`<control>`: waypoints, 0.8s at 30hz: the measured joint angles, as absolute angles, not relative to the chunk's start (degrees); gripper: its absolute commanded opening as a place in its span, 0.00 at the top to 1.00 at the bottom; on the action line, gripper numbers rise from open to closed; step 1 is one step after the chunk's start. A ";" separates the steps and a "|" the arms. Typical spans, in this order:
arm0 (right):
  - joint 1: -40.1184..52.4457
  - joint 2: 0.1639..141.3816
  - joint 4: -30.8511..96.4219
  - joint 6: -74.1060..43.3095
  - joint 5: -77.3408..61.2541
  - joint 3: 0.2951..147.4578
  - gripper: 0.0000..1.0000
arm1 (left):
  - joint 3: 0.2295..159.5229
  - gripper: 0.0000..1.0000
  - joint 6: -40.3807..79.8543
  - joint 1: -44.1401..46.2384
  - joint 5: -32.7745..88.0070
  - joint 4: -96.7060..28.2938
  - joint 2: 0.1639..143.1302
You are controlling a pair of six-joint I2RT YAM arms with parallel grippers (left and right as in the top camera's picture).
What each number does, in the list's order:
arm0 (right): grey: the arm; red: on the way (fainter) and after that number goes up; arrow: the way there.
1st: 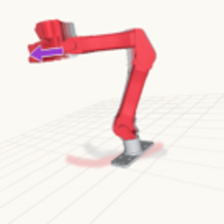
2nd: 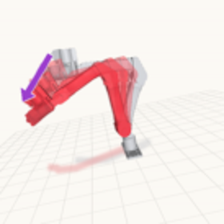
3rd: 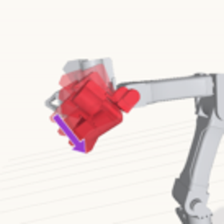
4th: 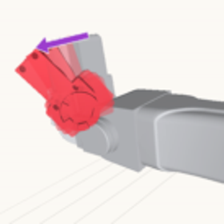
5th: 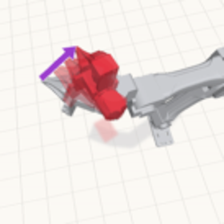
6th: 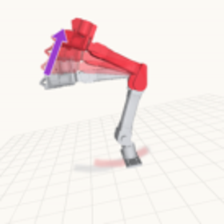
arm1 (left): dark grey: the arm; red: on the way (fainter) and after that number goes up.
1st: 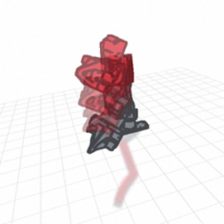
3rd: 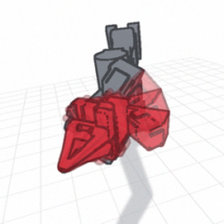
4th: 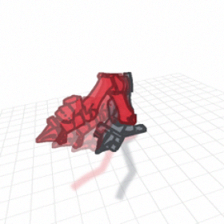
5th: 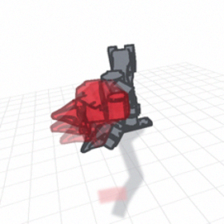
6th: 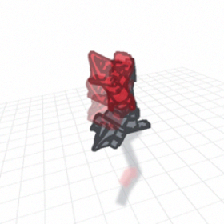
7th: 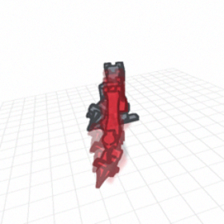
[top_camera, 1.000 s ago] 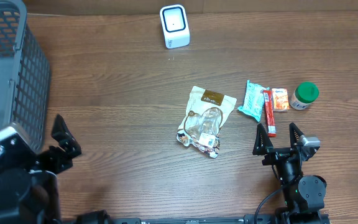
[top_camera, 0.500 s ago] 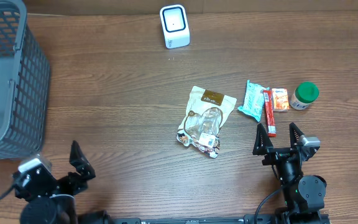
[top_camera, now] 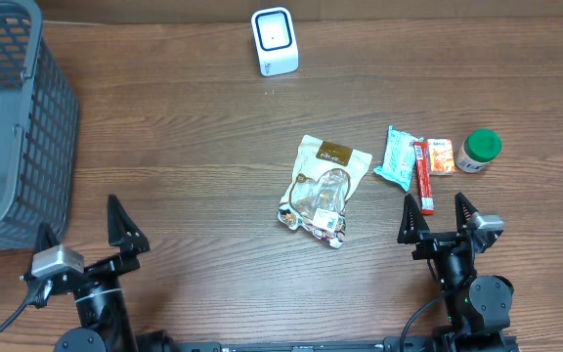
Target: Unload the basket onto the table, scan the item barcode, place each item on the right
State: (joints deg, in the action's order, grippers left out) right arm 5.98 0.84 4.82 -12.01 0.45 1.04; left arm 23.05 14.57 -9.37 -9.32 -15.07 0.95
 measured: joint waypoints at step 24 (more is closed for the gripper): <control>5.98 0.84 4.82 -11.99 0.47 1.04 0.00 | 0.71 0.00 15.79 -6.44 -1.78 -1.67 0.75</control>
State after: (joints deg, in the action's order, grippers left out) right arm 5.98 0.84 4.82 -11.99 0.47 1.04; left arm 0.71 15.79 -6.44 -1.78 -1.67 0.75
